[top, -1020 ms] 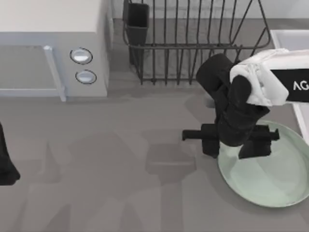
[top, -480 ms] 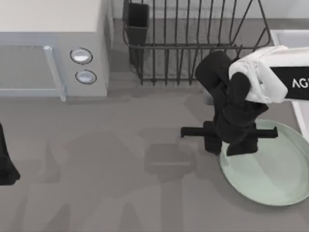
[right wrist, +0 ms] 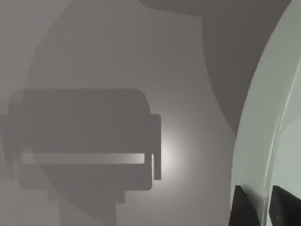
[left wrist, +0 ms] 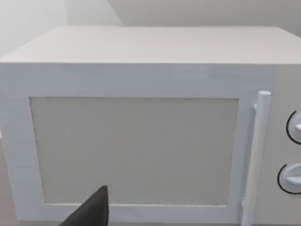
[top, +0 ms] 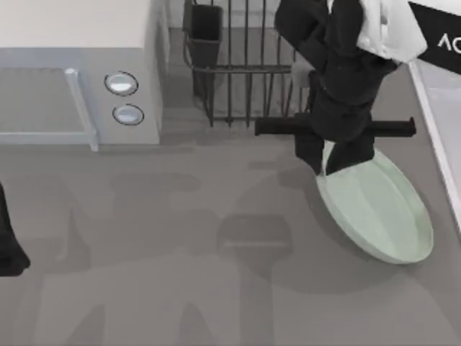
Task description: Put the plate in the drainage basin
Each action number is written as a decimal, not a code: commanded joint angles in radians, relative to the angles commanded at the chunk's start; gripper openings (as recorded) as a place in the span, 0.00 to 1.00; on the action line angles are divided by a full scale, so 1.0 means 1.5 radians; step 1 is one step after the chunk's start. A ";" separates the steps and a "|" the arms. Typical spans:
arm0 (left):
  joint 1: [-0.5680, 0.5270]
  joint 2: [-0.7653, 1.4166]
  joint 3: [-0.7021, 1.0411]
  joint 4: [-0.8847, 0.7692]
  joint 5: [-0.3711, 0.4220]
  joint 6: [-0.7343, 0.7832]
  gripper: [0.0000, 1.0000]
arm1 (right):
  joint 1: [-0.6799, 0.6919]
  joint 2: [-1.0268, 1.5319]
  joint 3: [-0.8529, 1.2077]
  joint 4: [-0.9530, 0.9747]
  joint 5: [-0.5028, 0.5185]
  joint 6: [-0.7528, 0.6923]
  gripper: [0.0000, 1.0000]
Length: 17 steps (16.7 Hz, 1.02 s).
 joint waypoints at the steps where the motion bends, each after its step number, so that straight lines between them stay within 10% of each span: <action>1: 0.000 0.000 0.000 0.000 0.000 0.000 1.00 | 0.000 0.002 0.060 -0.056 0.000 0.000 0.00; 8: 0.000 0.000 0.000 0.000 0.000 0.000 1.00 | -0.008 -0.003 0.374 -0.360 0.000 -0.008 0.00; 17: 0.000 0.000 0.000 0.000 0.000 0.000 1.00 | -0.017 0.003 0.418 -0.394 -0.001 -0.019 0.00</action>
